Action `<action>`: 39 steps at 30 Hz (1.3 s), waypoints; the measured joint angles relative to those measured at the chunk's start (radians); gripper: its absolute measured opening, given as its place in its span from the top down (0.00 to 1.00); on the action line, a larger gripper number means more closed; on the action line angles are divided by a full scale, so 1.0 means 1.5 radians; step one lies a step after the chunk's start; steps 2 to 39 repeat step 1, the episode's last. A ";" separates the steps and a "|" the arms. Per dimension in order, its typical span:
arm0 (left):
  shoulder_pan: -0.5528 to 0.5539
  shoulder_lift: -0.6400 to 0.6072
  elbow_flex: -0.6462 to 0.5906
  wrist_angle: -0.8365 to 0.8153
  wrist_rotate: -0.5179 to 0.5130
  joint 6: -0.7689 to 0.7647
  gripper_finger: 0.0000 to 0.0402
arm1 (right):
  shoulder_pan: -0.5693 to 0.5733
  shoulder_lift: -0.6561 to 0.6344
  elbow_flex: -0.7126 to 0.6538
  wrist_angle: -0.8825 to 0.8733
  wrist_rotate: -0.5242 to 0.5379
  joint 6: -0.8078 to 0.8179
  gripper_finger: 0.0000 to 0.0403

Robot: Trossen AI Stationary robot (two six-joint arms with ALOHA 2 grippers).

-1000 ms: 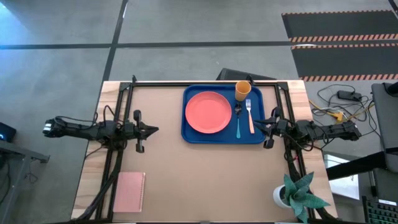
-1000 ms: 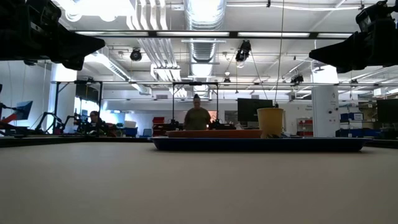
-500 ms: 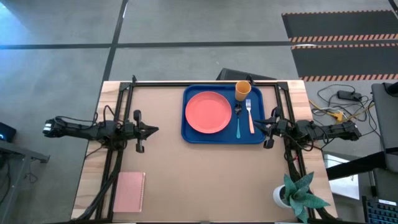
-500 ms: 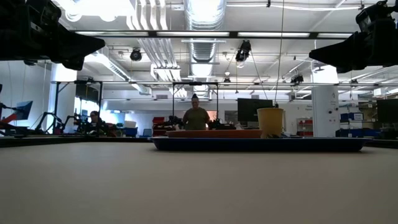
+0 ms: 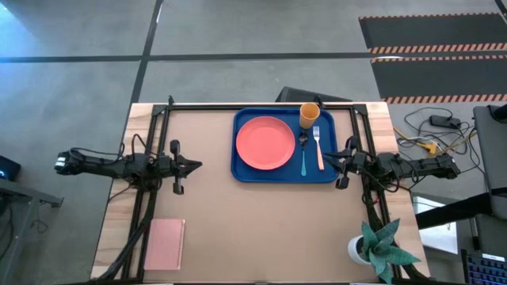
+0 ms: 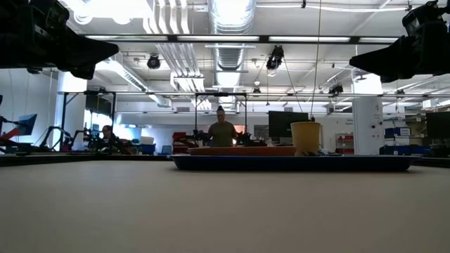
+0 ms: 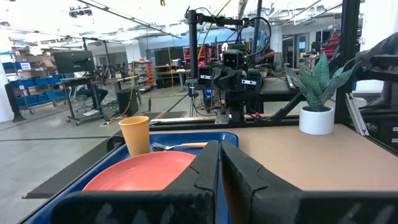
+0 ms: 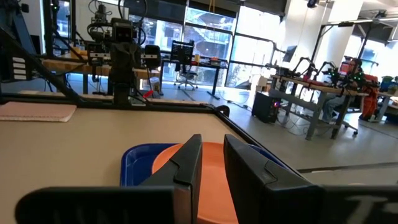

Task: Pick and place plate/cup/fork/spoon on tray
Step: Return to Home Position

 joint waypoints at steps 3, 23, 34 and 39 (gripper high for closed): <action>0.000 0.000 0.000 0.000 0.000 0.000 1.00 | 0.000 0.000 0.000 0.000 0.000 0.001 0.86; 0.000 0.000 0.000 0.000 0.000 0.000 1.00 | 0.000 0.000 0.000 0.000 0.000 0.001 0.86; 0.000 0.000 0.000 0.000 0.000 0.000 1.00 | 0.000 0.000 0.000 0.000 0.000 0.001 0.86; 0.000 0.000 0.000 0.000 0.000 0.000 1.00 | 0.000 0.000 0.000 0.000 0.000 0.001 0.86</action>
